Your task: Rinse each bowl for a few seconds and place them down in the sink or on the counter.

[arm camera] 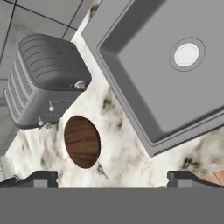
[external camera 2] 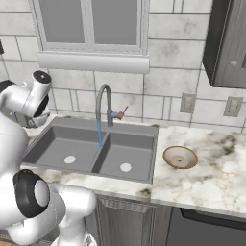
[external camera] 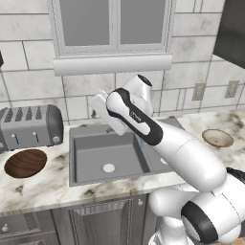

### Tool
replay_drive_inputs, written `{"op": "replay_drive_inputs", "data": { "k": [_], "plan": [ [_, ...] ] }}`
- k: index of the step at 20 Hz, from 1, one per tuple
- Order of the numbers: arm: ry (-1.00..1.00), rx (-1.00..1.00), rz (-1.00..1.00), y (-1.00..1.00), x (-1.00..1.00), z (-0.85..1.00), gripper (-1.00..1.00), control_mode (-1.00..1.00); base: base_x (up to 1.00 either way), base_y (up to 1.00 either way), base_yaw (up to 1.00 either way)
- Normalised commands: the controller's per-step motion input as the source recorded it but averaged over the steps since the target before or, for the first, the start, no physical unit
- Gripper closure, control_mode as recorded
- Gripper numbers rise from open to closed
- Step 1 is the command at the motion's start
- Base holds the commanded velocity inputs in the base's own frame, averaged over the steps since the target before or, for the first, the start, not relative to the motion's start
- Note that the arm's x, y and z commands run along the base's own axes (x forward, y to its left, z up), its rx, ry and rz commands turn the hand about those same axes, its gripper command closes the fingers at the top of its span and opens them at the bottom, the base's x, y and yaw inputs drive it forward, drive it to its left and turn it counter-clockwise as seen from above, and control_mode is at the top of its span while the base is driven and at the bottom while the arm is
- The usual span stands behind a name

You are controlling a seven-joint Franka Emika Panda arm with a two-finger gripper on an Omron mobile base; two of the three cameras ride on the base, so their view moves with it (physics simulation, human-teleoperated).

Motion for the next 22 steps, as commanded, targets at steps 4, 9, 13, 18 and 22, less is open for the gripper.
{"op": "replay_drive_inputs", "data": {
  "k": [4, 9, 13, 18, 22],
  "plan": [
    [0.02, 0.0, 0.05, 0.27, 0.0, -0.21, -1.0, -1.0, 0.0, 0.0, 0.0],
    [0.01, 0.0, 0.06, 0.24, 0.0, -0.22, -1.0, -1.0, 0.0, 0.0, 0.0],
    [0.0, 0.0, 0.06, 0.2, 0.0, -0.22, -1.0, -1.0, 0.0, 0.0, 0.0],
    [0.0, 0.0, 0.06, 0.21, 0.0, -0.19, -1.0, -1.0, 0.0, 0.0, 0.0],
    [0.0, 0.0, 0.06, 0.23, 0.01, -0.17, -1.0, -1.0, 0.0, 0.0, 0.0]
  ]
}}
